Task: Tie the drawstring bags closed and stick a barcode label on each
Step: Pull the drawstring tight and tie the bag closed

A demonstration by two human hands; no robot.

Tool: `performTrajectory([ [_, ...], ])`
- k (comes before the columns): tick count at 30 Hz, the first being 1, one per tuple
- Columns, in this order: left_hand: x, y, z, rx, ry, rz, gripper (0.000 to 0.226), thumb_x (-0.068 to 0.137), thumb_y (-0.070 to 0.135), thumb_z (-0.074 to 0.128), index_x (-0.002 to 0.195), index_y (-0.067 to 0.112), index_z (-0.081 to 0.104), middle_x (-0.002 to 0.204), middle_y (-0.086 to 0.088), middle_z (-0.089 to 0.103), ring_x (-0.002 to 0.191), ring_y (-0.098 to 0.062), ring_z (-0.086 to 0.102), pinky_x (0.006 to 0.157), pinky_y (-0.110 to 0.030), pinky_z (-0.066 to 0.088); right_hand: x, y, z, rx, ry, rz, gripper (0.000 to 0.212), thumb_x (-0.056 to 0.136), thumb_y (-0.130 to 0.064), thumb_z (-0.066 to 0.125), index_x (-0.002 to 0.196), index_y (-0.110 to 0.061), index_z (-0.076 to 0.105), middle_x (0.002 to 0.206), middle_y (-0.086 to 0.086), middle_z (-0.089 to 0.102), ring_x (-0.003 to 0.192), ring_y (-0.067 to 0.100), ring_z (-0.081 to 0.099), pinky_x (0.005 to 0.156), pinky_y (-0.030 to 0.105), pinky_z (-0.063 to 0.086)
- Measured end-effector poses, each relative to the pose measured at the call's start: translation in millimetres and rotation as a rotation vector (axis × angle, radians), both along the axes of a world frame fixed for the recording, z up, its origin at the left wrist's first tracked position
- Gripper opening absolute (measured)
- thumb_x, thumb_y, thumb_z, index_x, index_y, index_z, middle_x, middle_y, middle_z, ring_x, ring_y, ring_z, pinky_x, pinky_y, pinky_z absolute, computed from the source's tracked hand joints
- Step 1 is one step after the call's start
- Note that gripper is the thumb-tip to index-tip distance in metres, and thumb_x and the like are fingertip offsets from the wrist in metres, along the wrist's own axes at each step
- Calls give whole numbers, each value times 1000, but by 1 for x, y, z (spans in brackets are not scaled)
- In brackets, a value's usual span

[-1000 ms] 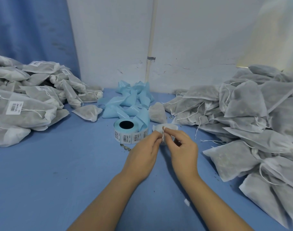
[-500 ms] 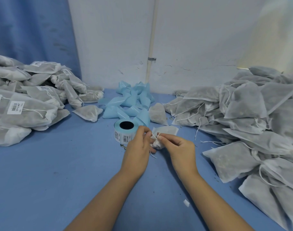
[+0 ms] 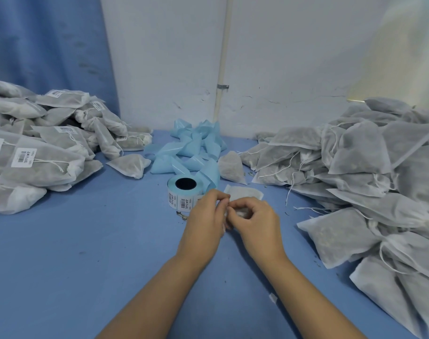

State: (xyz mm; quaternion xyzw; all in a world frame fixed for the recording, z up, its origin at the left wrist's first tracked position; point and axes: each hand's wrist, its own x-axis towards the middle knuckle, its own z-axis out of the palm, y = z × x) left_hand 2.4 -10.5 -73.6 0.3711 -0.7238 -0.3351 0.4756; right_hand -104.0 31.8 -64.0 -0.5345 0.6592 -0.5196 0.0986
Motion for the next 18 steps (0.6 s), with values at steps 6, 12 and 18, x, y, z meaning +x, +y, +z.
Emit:
performTrajectory([
  [6, -5, 0, 3, 305, 339, -177, 16, 98, 6, 46, 88, 14, 56, 95, -4, 69, 81, -9, 68, 67, -16, 52, 5, -3, -3, -19, -306, 15, 13, 78, -8, 70, 70, -15, 61, 82, 0, 60, 64, 2, 57, 63, 18, 46],
  [12, -5, -6, 1, 210, 245, -130, 12, 97, 11, 50, 90, 14, 60, 95, 2, 70, 85, -6, 65, 75, -13, 48, 3, -5, 2, 48, -572, 99, 12, 85, -8, 62, 74, -11, 64, 81, 3, 65, 68, 8, 57, 62, 15, 44],
  [18, -3, -5, 3, 139, 163, -121, 12, 95, 12, 53, 90, 12, 64, 78, 8, 66, 70, 1, 61, 68, -9, 43, -1, -2, 11, 60, -836, 242, 25, 89, -10, 51, 69, -13, 65, 68, -2, 66, 64, 6, 58, 61, 18, 42],
])
